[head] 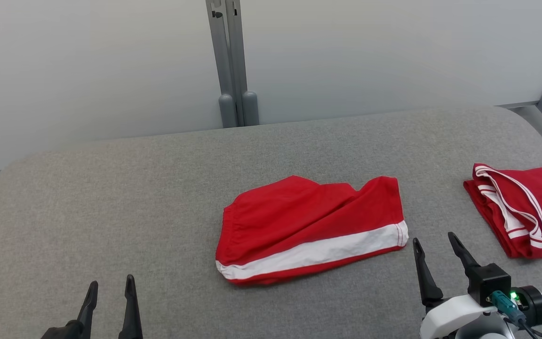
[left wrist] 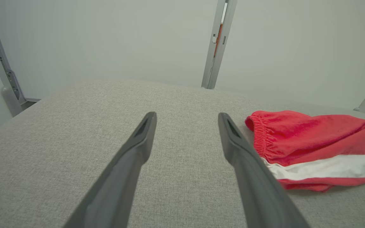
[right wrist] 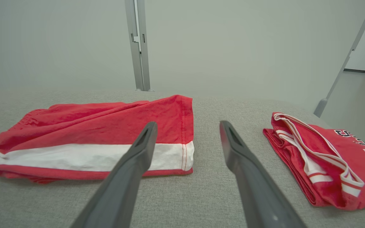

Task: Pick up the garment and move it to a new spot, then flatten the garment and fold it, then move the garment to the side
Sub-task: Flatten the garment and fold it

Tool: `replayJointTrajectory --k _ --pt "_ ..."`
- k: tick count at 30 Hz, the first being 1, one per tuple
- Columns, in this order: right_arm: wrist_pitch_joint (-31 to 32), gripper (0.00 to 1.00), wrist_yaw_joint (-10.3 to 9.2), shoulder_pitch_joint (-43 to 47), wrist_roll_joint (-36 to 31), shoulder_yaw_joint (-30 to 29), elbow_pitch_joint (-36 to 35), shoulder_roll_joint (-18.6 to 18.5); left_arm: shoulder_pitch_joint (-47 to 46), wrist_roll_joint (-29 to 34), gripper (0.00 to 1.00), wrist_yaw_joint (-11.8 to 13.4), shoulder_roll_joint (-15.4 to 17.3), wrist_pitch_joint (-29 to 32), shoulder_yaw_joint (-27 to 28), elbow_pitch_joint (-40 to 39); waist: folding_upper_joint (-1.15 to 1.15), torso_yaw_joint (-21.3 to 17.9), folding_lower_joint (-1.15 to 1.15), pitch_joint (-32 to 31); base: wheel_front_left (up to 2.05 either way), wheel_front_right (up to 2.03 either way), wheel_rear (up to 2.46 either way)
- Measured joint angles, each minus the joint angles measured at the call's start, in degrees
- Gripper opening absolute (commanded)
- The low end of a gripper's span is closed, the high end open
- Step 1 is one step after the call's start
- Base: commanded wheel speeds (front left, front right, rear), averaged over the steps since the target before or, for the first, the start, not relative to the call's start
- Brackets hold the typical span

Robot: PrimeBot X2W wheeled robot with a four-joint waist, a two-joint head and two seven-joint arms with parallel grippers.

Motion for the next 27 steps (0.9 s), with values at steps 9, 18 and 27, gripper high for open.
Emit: replayJointTrajectory --k 9,18,27 --pt "0.0 1.00 0.00 0.0 0.3 -0.1 0.0 0.0 0.1 -0.2 1.00 -0.1 0.0 0.0 -0.6 -0.1 0.00 0.0 0.00 0.4 0.00 0.00 0.00" --pt "0.0 1.00 0.00 0.0 0.3 -0.7 0.5 0.0 0.1 -0.2 1.00 -0.2 0.0 0.0 -1.6 0.4 0.00 0.4 0.00 0.6 0.00 0.00 0.00" --pt "3.7 1.00 0.00 -5.2 0.3 -1.6 8.3 0.0 -2.3 1.6 1.00 -1.1 0.0 0.0 -7.6 6.4 0.00 0.2 0.00 1.6 0.00 0.00 0.00"
